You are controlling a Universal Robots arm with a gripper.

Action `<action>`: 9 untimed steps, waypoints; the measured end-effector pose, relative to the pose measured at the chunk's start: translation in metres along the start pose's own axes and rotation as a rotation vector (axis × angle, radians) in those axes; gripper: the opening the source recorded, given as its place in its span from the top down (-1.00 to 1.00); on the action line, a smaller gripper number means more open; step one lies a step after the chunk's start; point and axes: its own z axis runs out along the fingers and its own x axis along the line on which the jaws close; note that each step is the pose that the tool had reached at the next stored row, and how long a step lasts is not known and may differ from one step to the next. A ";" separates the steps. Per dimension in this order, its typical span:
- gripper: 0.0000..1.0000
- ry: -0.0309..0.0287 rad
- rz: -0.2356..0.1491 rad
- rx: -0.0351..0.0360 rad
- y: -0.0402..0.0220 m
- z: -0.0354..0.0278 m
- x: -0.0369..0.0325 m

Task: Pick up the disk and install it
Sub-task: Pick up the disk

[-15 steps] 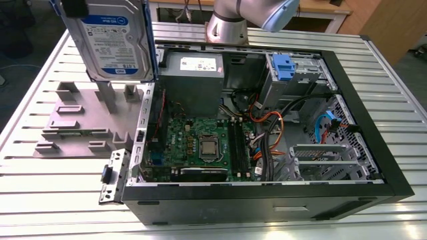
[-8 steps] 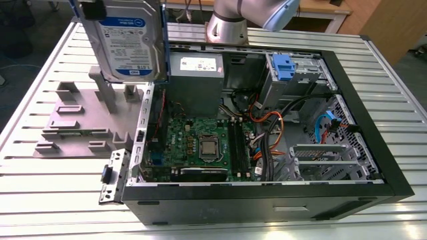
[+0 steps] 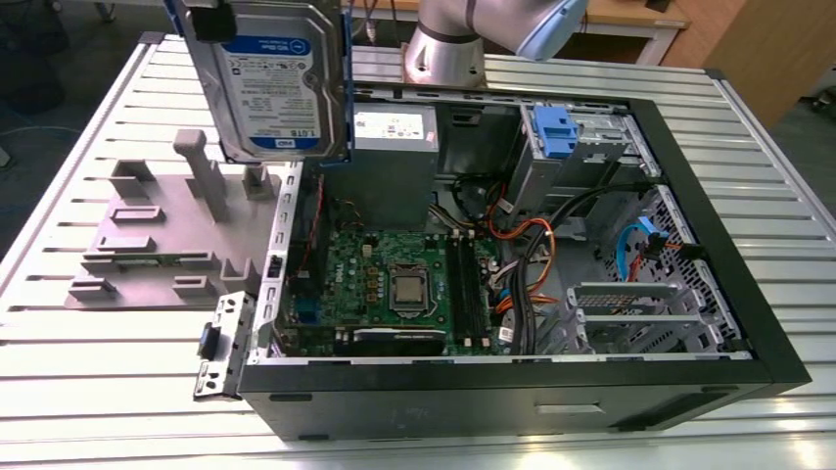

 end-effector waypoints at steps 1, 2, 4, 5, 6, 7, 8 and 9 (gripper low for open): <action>0.27 0.0000 0.000 0.0000 -0.0007 0.0001 0.0001; 0.27 0.0000 0.000 0.0000 -0.0010 0.0002 0.0002; 0.27 0.0001 0.000 -0.0001 -0.0012 0.0003 0.0007; 0.27 0.0001 0.000 -0.0001 -0.0012 0.0004 0.0015; 0.27 0.0001 0.000 -0.0001 -0.0011 0.0006 0.0026; 0.27 0.0000 0.000 0.0000 -0.0011 0.0007 0.0042; 0.27 0.0001 0.000 -0.0001 -0.0011 0.0008 0.0060; 0.27 0.0001 0.000 -0.0001 -0.0010 0.0009 0.0077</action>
